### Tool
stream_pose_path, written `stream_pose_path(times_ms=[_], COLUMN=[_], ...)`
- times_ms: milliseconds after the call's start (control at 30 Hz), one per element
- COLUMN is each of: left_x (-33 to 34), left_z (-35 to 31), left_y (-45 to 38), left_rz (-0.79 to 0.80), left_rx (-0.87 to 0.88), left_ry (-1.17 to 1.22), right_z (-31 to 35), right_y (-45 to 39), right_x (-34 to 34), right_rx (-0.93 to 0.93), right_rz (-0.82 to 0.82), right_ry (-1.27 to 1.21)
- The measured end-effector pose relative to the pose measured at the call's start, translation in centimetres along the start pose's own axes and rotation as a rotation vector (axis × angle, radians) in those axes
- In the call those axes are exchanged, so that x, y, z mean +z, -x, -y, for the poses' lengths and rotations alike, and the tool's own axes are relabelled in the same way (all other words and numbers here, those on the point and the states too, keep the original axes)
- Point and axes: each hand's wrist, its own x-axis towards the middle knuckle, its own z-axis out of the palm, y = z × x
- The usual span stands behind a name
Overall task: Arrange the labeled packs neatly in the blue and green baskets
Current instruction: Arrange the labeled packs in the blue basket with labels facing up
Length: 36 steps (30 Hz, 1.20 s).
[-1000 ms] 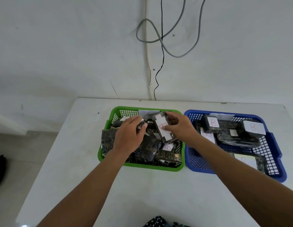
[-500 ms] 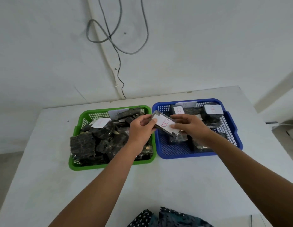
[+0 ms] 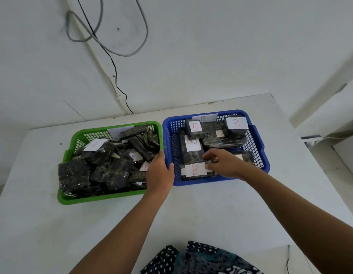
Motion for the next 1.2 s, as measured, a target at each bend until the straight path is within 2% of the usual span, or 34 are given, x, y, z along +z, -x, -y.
stream_pose_path(times_ms=[133,467,567,800,967,1200], left_x=[0.0,-0.1,-0.3,-0.2,-0.3,-0.3], left_z=[0.2,1.0,1.2,1.2,1.3,1.4], left_y=[0.5,-0.1,-0.1,0.0,0.1,-0.1], left_rz=[-0.062,-0.021,-0.006,-0.011,-0.029,-0.01], left_rx=[-0.003,-0.01,-0.008,0.012,0.019,0.053], left_ry=[0.009,-0.026,-0.012,0.013,0.011,0.03], right_z=[0.3,-0.3,-0.6,-0.1,-0.3,0.3], right_y=[-1.7,-2.2,-1.9,-2.0,-2.2,-2.6], right_x=[1.4,4.9,5.7,6.1,6.0,6.0], right_rx=[0.03,0.092,0.098,0.152,0.144,0.177], right_rz=[-0.012,-0.187,-0.268,-0.261,-0.299,-0.273], right_ry=[0.093,0.267,0.229,0.326,0.268,0.331])
